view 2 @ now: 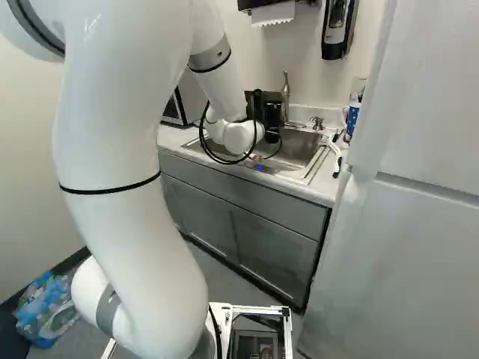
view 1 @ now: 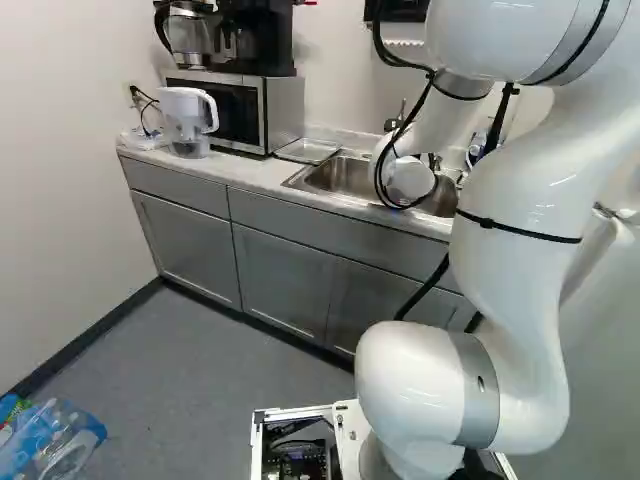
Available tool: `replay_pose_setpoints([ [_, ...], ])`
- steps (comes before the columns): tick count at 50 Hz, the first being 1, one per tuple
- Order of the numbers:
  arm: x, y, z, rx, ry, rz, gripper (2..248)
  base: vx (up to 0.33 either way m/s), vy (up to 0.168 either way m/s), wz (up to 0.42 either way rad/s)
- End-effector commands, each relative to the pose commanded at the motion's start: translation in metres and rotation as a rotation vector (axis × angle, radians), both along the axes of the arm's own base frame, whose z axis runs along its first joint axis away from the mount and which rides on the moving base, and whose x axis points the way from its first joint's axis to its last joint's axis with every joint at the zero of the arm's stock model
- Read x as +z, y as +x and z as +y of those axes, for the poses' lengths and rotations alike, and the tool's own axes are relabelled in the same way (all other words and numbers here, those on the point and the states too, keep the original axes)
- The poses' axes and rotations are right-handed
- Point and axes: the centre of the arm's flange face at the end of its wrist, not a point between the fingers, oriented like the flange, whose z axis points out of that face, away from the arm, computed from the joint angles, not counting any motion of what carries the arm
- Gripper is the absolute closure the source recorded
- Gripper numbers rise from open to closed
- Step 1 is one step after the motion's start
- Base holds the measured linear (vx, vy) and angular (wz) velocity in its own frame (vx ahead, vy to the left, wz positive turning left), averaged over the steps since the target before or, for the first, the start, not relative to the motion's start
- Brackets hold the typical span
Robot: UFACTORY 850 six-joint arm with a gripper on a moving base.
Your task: Rinse the cup and place it in the tray
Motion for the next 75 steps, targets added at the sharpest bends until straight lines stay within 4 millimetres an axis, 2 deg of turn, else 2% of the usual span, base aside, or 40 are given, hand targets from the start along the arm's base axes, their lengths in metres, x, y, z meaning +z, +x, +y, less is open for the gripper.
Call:
replay_pose_setpoints([
  [75,0.0,0.0,0.0,0.0,0.0,0.0,126,0.0,0.0,0.0],
])
